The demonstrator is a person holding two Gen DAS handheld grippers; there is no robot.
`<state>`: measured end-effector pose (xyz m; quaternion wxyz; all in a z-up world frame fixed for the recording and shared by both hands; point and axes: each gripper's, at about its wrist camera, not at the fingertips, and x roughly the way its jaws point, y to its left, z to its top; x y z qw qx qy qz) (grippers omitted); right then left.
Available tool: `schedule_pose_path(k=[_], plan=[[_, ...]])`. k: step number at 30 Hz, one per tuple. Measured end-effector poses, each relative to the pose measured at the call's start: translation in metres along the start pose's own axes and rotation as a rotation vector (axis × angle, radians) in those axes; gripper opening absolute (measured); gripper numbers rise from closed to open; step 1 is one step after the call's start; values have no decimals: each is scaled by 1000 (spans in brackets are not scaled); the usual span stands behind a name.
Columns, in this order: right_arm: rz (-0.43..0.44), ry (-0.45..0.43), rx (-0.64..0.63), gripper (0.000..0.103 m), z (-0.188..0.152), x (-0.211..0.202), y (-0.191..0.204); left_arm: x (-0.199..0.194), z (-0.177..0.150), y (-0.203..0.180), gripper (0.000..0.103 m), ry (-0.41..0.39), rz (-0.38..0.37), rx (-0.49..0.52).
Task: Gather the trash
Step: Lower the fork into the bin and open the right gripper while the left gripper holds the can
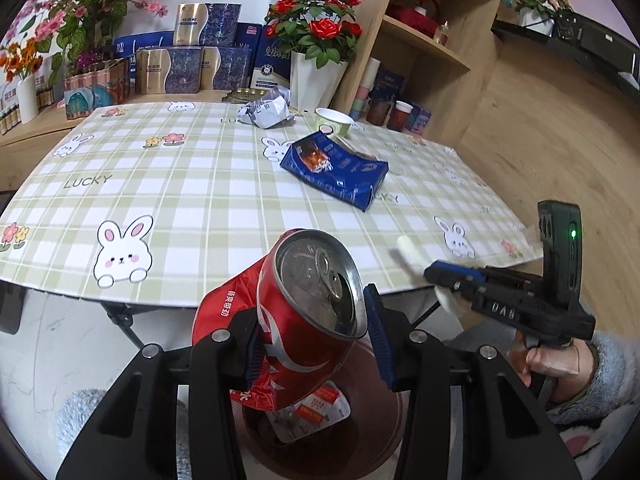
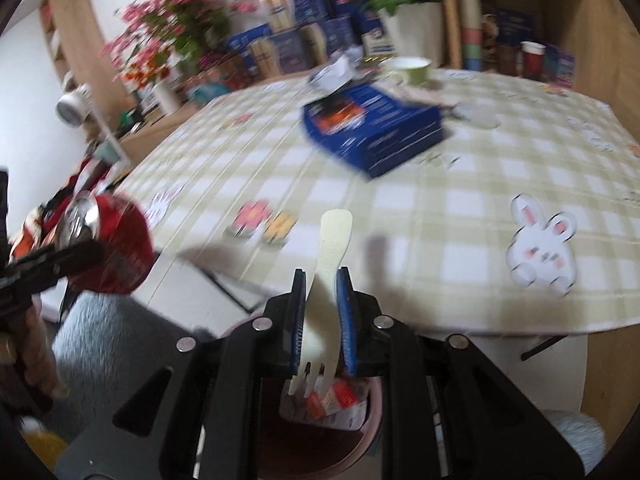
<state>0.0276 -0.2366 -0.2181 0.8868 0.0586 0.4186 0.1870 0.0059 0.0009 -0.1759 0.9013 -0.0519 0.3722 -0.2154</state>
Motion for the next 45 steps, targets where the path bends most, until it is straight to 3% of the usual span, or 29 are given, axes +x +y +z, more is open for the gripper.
schedule_pose_path(k=[6,15,29,32,37,39,41,45], plan=[[36,124,-64,19,-27,27,23,-1,-15,8,43,4,-5,-46],[-46,348,-184,19,-52,80,47,1,-25,15,43,11,-16,-62],[-39,411,-174,21,-59,90,40,10,-30,18,43,48,-16,-84],[-37,397,-163,35,-57,88,37,11,-30,16,43,52,-15,-79],[-36,344,-142,49,-51,78,34,12,-31,16,43,58,-16,-78],[-4,297,-125,57,-45,68,33,13,-31,15,43,62,-18,-77],[33,233,-104,78,-38,55,32,14,-31,15,43,66,-18,-75],[20,78,-92,95,-21,22,28,19,-33,14,43,85,-24,-73]])
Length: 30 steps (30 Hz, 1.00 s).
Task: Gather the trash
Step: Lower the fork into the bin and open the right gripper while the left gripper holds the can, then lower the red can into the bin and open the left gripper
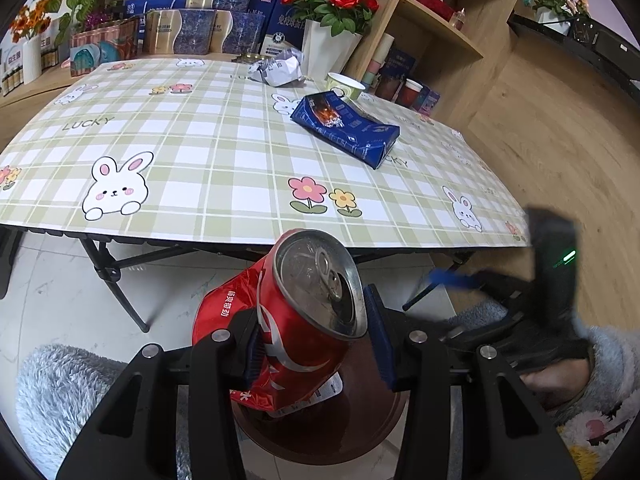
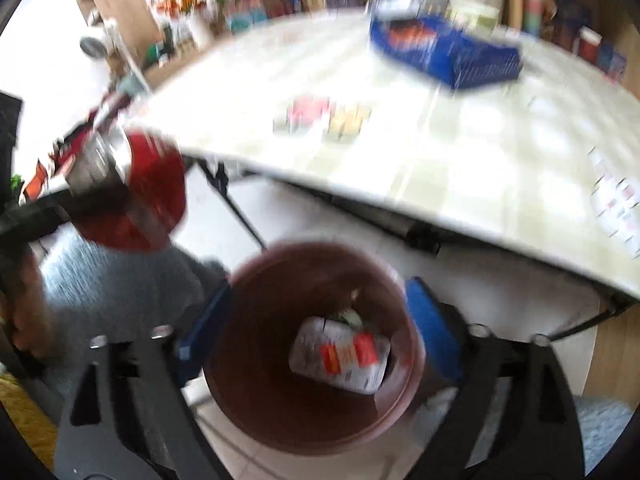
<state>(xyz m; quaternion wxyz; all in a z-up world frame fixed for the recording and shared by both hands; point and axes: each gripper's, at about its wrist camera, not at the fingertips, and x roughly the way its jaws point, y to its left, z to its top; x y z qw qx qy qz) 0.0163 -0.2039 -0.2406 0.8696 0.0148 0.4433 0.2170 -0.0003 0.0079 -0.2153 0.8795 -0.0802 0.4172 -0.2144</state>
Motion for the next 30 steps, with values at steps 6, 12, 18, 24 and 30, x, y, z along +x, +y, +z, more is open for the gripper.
schedule_pose_path(k=[6,12,18,24,30], plan=[[-93,-225,-44,97,14,-50,-14,8,-2,0,43,34,-6,-3],[-287,-314,-61,97,5,-77,-41,18,-5,-8,43,77,-3,30],[-292,-311,12,97,1,-71,-62,38,-7,-18,43,149,-5,77],[-265,-276,49,97,-1,-61,-67,57,-12,-14,43,214,-6,56],[-259,-267,60,97,1,-56,-66,56,-13,-5,43,210,-19,14]])
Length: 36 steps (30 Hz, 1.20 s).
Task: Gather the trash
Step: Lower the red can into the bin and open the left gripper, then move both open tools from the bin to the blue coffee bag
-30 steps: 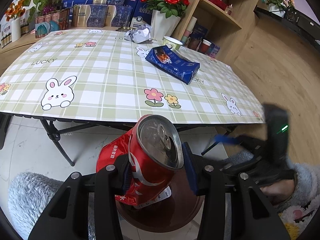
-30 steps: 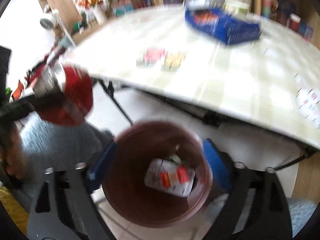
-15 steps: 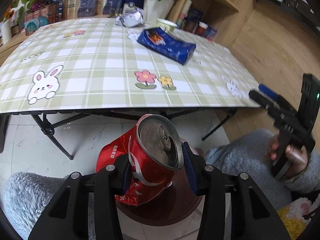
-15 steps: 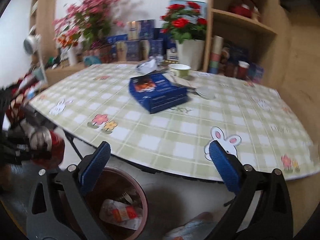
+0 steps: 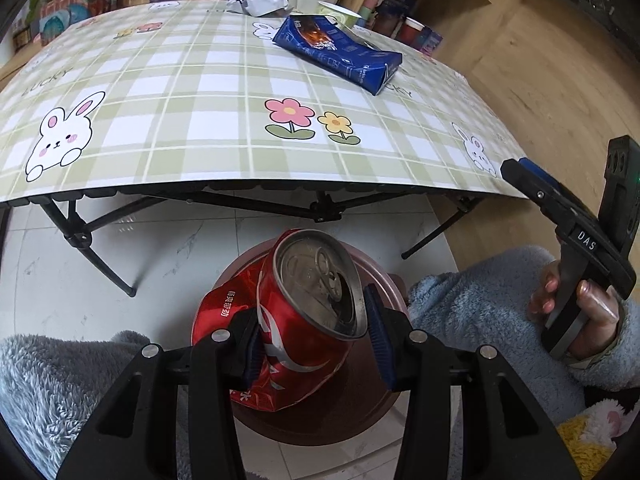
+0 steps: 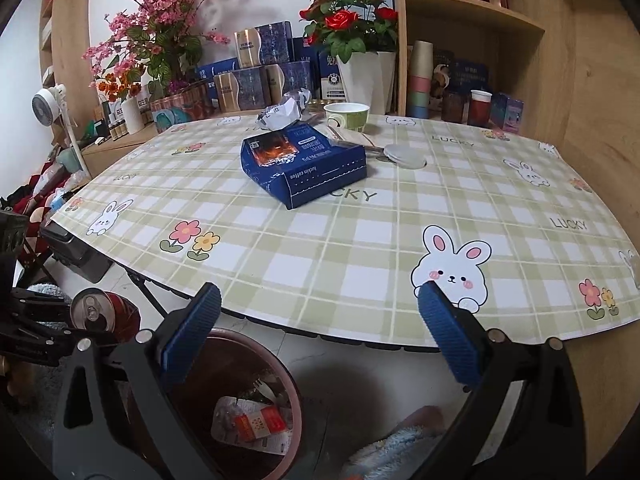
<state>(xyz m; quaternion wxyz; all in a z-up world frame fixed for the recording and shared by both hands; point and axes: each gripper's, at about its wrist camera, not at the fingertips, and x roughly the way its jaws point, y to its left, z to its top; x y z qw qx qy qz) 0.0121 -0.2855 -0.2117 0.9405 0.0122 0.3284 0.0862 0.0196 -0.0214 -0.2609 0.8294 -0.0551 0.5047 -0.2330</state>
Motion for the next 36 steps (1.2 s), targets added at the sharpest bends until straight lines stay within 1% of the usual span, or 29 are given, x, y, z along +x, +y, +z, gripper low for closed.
schedule_pose_path(k=[3,9,15,16,17,19,21,22,24,26,28,30,33,36], plan=[[2,4,4,97,0,1,0,0,0,0,43,2,-4,3],[4,10,-4,97,-1,3,2,1,0,-8,44,9,-7,42],[6,15,-8,97,-1,4,4,1,1,-6,45,9,-13,29],[7,16,-8,97,-1,5,4,1,1,-6,49,8,-14,26],[7,17,-8,97,-1,5,4,0,1,-6,56,8,-12,24],[8,20,-10,97,-2,5,4,0,2,-7,61,6,-8,27],[9,21,-11,97,-2,6,4,0,2,-8,64,1,0,33],[8,21,-11,97,-2,6,5,-2,2,-9,65,-6,7,35],[8,21,-10,97,-2,6,5,-10,3,-10,68,-53,28,39],[7,24,-9,97,-2,6,5,-19,4,-11,76,-101,46,38],[7,25,-6,97,-2,7,4,-29,4,-10,80,-155,68,26],[6,27,-4,97,-2,7,4,-34,6,-6,82,-185,85,7],[5,28,-6,97,-2,8,4,-38,8,1,84,-207,113,-33],[3,30,-8,97,-3,8,5,-38,8,8,84,-210,124,-64]])
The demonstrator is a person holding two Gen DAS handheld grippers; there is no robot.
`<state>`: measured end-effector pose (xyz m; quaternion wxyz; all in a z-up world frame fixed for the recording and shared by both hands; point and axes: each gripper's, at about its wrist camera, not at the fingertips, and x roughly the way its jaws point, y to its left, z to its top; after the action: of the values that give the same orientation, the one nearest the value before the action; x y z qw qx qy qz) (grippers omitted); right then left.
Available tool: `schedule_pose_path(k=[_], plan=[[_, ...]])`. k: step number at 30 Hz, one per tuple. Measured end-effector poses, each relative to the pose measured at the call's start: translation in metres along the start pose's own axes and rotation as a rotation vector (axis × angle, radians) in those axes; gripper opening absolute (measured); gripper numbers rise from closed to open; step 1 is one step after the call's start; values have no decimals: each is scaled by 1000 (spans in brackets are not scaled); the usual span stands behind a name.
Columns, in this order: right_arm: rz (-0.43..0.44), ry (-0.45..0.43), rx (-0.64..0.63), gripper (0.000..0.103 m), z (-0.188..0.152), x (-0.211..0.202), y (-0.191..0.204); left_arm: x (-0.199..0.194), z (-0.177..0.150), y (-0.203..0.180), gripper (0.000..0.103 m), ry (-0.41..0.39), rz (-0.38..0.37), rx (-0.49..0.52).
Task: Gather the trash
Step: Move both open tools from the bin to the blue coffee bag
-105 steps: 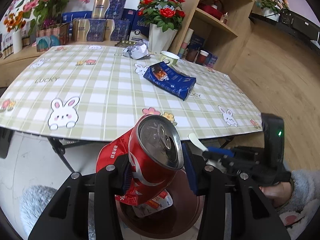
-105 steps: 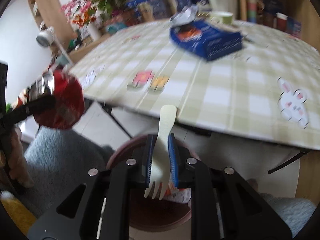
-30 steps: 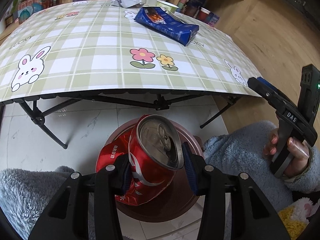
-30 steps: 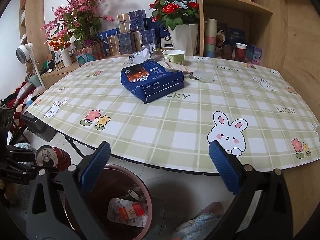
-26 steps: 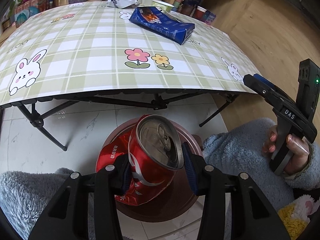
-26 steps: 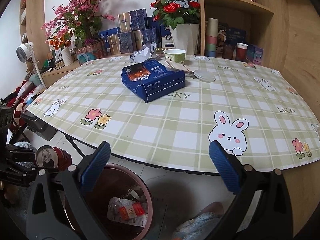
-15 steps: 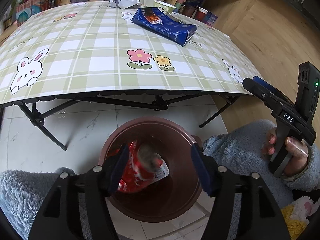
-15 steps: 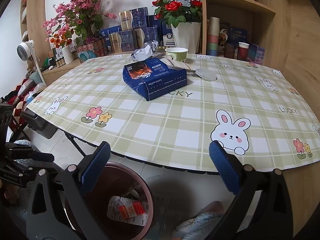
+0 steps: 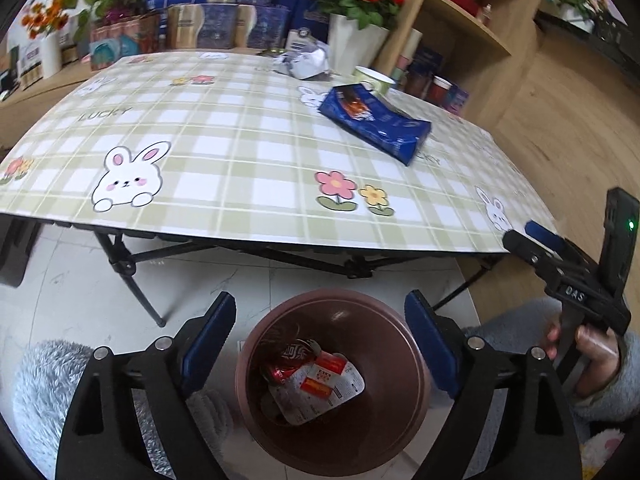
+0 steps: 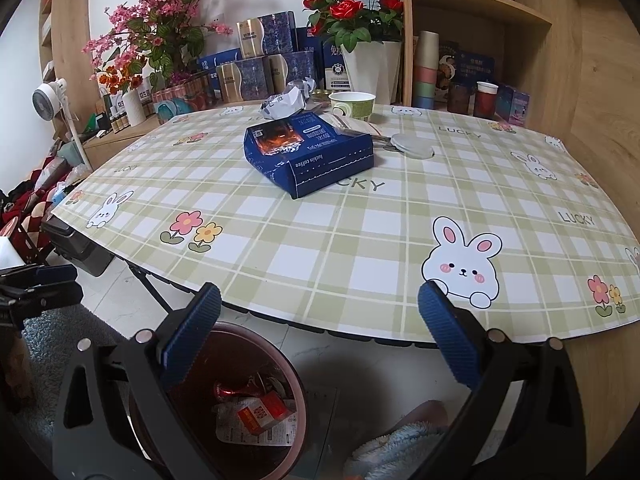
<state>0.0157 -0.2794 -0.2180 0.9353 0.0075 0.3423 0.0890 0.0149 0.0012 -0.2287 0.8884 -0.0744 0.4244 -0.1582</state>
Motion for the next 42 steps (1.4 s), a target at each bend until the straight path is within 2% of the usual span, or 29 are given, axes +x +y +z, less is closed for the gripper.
schedule_pose_path(k=[12,26,32,38,42], plan=[[-5,10,10,97,0,4,-2,-2,2,16,87,-16,27,-68],[-11,20,41,97,1,10,-7,3,2,17,87,-2,32,-72],[-42,36,65,97,5,13,-14,3,8,19,87,11,-14,-83],[-96,54,93,97,23,23,-30,8,34,18,87,21,-59,-88],[-127,54,83,97,48,34,-41,15,66,13,87,9,-95,-69]])
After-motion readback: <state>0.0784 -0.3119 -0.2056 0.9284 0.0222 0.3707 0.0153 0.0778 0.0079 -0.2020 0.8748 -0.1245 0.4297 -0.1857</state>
